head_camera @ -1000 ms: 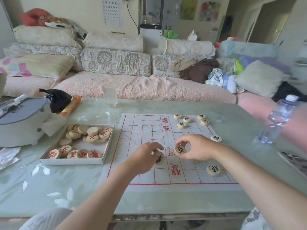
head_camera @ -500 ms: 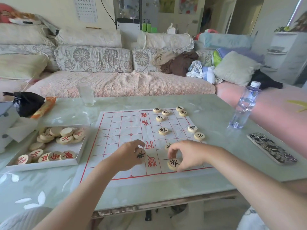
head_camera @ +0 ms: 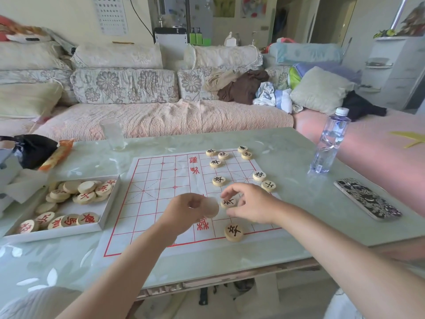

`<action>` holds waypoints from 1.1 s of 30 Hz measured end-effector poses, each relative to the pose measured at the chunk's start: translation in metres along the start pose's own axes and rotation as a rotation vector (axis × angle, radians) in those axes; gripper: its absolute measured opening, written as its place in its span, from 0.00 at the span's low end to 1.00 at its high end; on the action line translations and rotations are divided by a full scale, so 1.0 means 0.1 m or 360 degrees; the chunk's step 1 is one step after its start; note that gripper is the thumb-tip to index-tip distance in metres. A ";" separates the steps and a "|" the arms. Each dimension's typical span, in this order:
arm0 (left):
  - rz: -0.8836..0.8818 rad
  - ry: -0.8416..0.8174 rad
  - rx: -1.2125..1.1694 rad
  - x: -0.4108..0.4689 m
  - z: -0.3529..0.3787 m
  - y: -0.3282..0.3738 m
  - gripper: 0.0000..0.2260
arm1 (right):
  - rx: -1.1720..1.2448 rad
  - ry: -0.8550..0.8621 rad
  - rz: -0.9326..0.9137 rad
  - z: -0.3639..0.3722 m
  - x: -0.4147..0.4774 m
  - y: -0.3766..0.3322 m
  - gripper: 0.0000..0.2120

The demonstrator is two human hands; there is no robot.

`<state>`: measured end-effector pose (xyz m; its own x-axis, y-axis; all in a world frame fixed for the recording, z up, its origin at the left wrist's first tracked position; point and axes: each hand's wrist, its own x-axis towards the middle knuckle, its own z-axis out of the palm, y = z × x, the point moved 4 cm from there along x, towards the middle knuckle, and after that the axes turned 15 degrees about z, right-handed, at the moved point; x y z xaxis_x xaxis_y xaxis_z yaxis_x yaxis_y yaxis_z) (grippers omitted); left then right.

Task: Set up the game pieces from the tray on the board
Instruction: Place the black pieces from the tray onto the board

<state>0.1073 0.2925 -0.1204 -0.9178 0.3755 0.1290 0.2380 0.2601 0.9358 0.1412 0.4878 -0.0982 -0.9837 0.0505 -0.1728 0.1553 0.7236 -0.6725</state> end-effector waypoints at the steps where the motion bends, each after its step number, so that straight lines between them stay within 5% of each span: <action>1: -0.0051 0.0049 -0.0114 -0.01 0.04 0.00 0.08 | 0.0045 -0.0018 -0.0012 0.00 -0.01 0.00 0.16; 13: -0.0160 0.0103 -0.0423 0.12 0.58 0.24 0.15 | -0.0002 0.0263 -0.0199 -0.19 -0.12 0.13 0.20; 23: 0.0573 -0.0408 0.1176 0.39 1.21 0.42 0.13 | -0.0256 0.0293 0.0352 -0.76 -0.26 1.06 0.21; 33: 0.0533 -0.0451 0.1243 0.35 1.27 0.27 0.11 | -0.0490 0.0170 0.0425 -0.75 -0.42 1.21 0.12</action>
<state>0.1222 0.4260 -0.1323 -0.6732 0.7191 0.1727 0.7226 0.5899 0.3604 0.1947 0.6252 -0.1184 -0.9191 0.3232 -0.2254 0.3873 0.8465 -0.3653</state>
